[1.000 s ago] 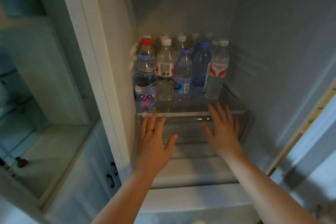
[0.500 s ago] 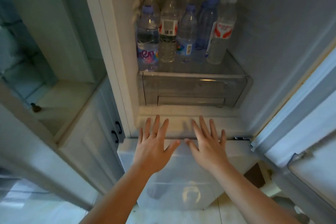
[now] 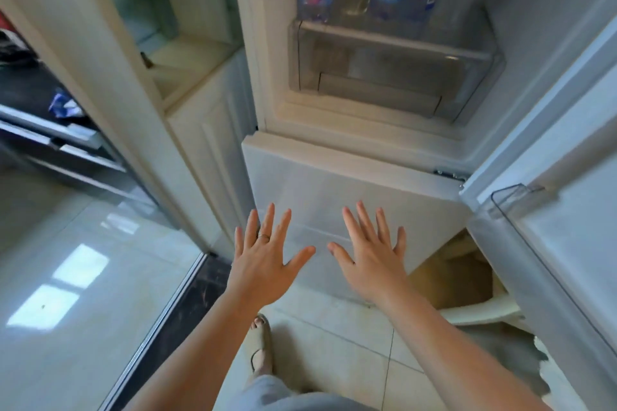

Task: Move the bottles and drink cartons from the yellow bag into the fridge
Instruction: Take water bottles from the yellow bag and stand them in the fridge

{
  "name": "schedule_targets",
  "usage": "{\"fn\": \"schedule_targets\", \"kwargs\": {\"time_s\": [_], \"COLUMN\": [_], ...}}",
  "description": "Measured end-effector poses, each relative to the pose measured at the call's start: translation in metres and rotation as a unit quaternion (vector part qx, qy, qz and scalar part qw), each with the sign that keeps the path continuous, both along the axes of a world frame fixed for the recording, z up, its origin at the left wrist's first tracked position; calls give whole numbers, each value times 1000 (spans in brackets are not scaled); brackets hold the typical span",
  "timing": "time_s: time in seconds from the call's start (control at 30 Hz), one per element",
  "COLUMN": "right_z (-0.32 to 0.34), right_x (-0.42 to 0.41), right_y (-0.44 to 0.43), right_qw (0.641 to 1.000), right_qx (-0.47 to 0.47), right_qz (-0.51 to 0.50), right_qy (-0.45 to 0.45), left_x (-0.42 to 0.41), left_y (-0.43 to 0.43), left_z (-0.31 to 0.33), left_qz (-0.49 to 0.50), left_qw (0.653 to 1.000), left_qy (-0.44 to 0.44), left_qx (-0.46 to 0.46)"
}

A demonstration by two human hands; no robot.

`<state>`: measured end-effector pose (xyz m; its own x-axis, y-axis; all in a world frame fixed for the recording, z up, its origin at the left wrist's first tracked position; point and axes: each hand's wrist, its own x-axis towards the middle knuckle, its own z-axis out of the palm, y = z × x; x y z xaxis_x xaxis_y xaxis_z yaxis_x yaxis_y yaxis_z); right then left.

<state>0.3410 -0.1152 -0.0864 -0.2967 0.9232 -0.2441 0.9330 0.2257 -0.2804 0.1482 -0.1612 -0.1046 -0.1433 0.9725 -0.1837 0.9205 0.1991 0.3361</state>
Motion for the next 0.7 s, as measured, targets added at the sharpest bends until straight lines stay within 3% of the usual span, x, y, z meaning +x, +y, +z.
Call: {"fn": "schedule_targets", "kwargs": {"time_s": [0.27, 0.7], "right_z": [-8, -10], "right_x": [5, 46], "right_y": [-74, -240], "right_qw": [996, 994], "right_qx": [-26, -18], "right_qz": [81, 107], "right_qy": [13, 11], "left_x": [7, 51], "left_y": [-106, -284], "left_z": [-4, -12], "left_qz": [98, 119], "left_qw": [995, 993], "left_qy": [-11, -2], "left_qx": [-8, -17]}}
